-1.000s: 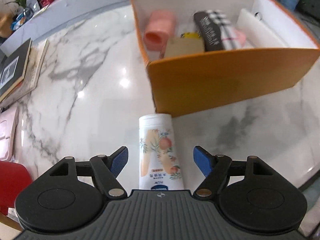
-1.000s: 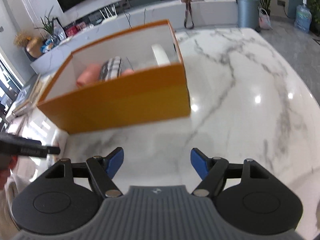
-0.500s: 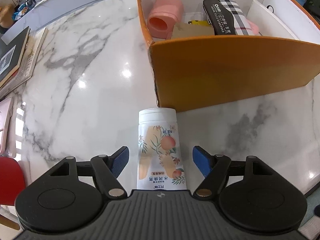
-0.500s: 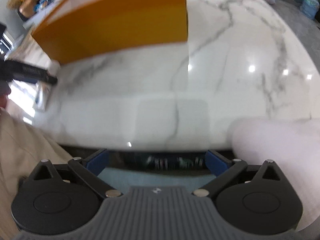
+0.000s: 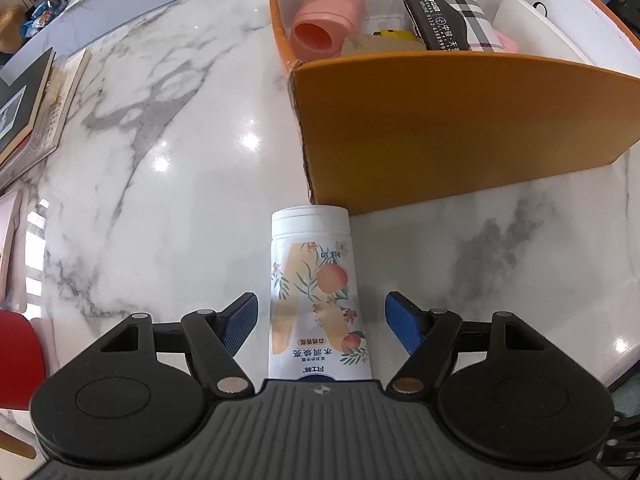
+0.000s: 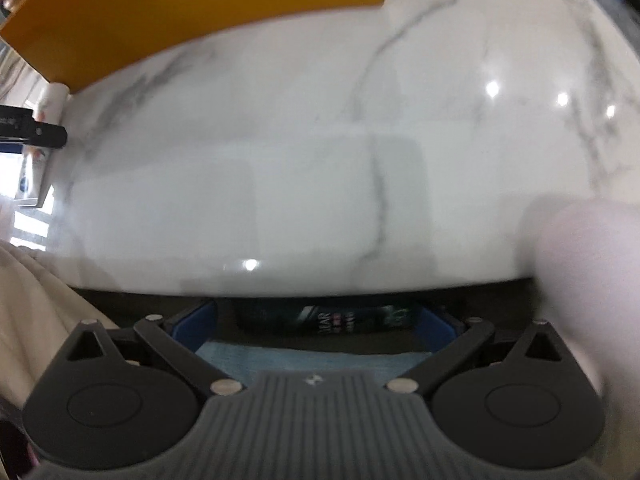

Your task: Organize rigid objects

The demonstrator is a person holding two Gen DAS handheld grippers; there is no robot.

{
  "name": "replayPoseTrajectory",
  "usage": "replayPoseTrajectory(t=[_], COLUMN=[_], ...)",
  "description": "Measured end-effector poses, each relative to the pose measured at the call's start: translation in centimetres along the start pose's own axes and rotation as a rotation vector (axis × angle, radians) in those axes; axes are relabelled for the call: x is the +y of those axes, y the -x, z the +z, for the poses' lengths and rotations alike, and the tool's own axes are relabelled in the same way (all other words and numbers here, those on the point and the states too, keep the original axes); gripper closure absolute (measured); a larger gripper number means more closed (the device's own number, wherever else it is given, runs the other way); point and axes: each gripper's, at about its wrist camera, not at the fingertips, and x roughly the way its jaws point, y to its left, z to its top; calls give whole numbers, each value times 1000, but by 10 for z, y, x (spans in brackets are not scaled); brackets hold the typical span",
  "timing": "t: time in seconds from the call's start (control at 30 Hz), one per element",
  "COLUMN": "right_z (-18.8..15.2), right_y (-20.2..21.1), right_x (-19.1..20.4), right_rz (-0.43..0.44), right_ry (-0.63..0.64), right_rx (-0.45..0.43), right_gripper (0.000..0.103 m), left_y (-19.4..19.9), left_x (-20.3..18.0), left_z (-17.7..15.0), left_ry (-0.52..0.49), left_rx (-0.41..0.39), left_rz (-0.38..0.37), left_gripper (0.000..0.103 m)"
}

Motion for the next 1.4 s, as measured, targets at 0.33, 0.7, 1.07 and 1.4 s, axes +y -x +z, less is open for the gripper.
replayPoseTrajectory(t=[0.33,0.7,1.07,1.4], right_z=[15,8,2,16], right_y=[-35,-19,10,35], right_x=[23,7,-11,-24], right_rz=[-188,-187,-148,-124], right_ry=[-23,-38,-47,-77], right_rx=[124,56,-10,-35], right_gripper=[2,31,61,79], left_y=[-2,-2,2,5], left_x=[6,7,4,-2], left_z=[-1,-2,-4,-4], left_ry=[17,29,17,-6], left_rx=[1,3,-15,-24], left_rz=[-26,-33,-31,-22], left_gripper=[17,17,42,47])
